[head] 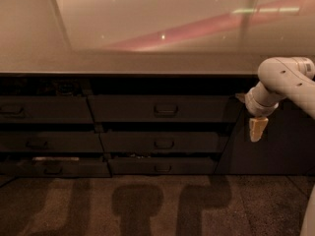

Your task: Open top drawer

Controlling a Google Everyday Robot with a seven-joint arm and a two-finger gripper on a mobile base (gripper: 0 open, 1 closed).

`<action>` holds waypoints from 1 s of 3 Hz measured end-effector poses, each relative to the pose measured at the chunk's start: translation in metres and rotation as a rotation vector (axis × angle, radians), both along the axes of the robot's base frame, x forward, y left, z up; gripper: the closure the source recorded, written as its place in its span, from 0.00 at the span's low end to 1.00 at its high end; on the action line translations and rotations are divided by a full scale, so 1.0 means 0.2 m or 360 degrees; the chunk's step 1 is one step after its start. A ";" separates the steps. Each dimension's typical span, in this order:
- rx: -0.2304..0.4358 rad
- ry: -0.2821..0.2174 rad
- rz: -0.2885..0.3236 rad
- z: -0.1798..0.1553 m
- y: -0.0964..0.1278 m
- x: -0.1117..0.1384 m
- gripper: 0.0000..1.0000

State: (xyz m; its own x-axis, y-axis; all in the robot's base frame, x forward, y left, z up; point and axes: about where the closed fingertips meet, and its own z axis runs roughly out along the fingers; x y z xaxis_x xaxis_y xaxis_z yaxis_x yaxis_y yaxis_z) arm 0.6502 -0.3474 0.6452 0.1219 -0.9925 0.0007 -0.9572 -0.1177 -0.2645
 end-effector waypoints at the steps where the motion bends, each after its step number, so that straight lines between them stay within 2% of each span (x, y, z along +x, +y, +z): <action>1: 0.0000 0.0000 0.0000 0.00 0.00 0.00 0.00; 2: -0.0078 -0.0015 0.0062 0.02 0.18 -0.01 0.00; 3: -0.0211 0.0010 0.0210 0.00 0.53 0.01 0.00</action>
Offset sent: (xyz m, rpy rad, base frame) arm -0.0039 0.1519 0.0314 -0.2143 -0.0519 0.1643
